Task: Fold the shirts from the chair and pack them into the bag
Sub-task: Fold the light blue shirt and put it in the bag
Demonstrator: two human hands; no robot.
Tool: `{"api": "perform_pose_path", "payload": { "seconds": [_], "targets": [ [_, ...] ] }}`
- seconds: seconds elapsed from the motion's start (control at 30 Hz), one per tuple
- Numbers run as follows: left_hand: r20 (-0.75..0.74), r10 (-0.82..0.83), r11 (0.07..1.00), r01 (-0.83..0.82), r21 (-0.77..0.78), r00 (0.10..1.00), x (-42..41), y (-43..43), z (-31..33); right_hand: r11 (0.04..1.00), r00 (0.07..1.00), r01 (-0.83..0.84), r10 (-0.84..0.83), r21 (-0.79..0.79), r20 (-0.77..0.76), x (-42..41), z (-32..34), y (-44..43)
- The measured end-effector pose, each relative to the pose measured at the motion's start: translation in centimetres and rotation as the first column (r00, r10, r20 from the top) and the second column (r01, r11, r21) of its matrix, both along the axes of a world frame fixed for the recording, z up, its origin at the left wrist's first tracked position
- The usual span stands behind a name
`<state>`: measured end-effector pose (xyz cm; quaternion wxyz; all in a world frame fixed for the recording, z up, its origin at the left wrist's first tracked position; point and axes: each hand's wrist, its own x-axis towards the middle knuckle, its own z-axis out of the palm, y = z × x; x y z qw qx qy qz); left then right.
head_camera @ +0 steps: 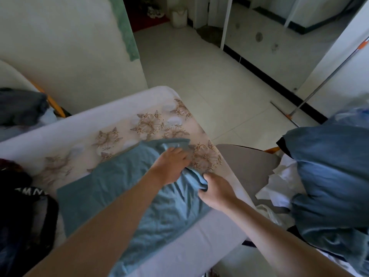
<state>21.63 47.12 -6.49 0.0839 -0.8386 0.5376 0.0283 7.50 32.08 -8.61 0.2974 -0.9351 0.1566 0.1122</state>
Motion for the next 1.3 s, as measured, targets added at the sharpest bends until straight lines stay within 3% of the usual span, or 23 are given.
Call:
{"api": "perform_pose_path", "payload": {
  "seconds": [0.1,0.2,0.27,0.37,0.43,0.5,0.6,0.77,0.87,0.93,0.97,1.03,1.1,1.13,1.23,1.3],
  "targets": [
    [0.08,0.131,0.968,-0.111,-0.226,0.988,-1.0,5.6,0.8,0.987,0.995,-0.095,0.091,0.128,0.037,1.3,2.7,2.7],
    [0.062,0.297,0.912,-0.264,-0.314,0.953,-3.3,12.4,0.5,0.919,0.96,-0.277,0.276,0.281,0.044,2.3,4.8,6.8],
    [-0.039,0.383,0.885,-0.379,-0.271,0.923,-5.3,16.9,-0.6,0.828,0.884,-0.403,0.462,0.389,-0.068,2.6,5.5,9.6],
    [-0.173,0.485,0.855,-0.506,-0.114,0.857,-8.8,22.0,-2.3,0.728,0.728,-0.432,0.63,0.533,-0.27,2.6,5.2,13.2],
    [-0.263,0.568,0.799,-0.599,-0.05,0.78,-10.6,23.7,-3.0,0.774,0.769,-0.485,0.599,0.407,-0.223,2.8,4.0,14.5],
    [-0.326,0.625,0.731,-0.678,-0.074,0.709,-11.3,24.3,-3.3,0.828,0.828,-0.545,0.556,0.131,-0.073,3.1,2.1,14.8],
    [-0.324,0.676,0.644,-0.744,-0.177,0.662,-10.5,23.4,-3.1,0.737,0.74,-0.636,0.666,-0.229,0.09,3.3,-0.9,14.0],
    [-0.366,0.692,0.559,-0.783,-0.273,0.622,-7.1,20.1,-2.3,0.63,0.674,-0.639,0.735,-0.441,0.074,3.9,-2.1,12.8],
    [-0.357,0.719,0.588,-0.796,-0.144,0.596,-4.5,18.4,-2.5,0.66,0.689,-0.607,0.714,-0.442,0.12,5.7,-1.7,12.9],
    [-0.298,0.757,0.591,-0.804,-0.069,0.581,-3.0,17.8,-2.8,0.755,0.761,-0.508,0.619,-0.414,0.194,7.4,-1.7,13.1],
    [-0.282,0.795,0.546,-0.836,-0.051,0.537,-2.4,17.7,-3.0,0.818,0.813,-0.429,0.535,-0.383,0.231,8.2,-1.7,13.3],
    [-0.336,0.876,0.355,-0.934,-0.039,0.347,-1.6,17.9,-3.1,0.914,0.914,-0.29,0.352,-0.285,0.2,9.9,-1.3,14.2],
    [-0.484,0.866,0.133,-0.991,-0.025,0.128,-1.3,18.4,-3.3,0.967,0.98,-0.187,0.197,-0.173,0.041,11.6,-1.0,15.2],
    [-0.557,0.828,0.064,-0.998,-0.013,0.06,-1.1,18.7,-3.5,0.984,0.99,-0.137,0.133,-0.115,-0.043,12.5,-1.0,15.7],
    [-0.738,0.675,-0.073,-0.996,-0.053,-0.01,-0.4,20.1,-3.8,0.998,0.995,-0.046,0.041,-0.048,-0.09,14.7,-1.5,15.7],
    [-0.765,0.642,-0.057,-0.991,-0.119,0.055,-0.1,20.7,-3.8,0.984,0.993,-0.1,0.09,-0.147,-0.075,15.4,-2.3,14.9]
  ]
}}
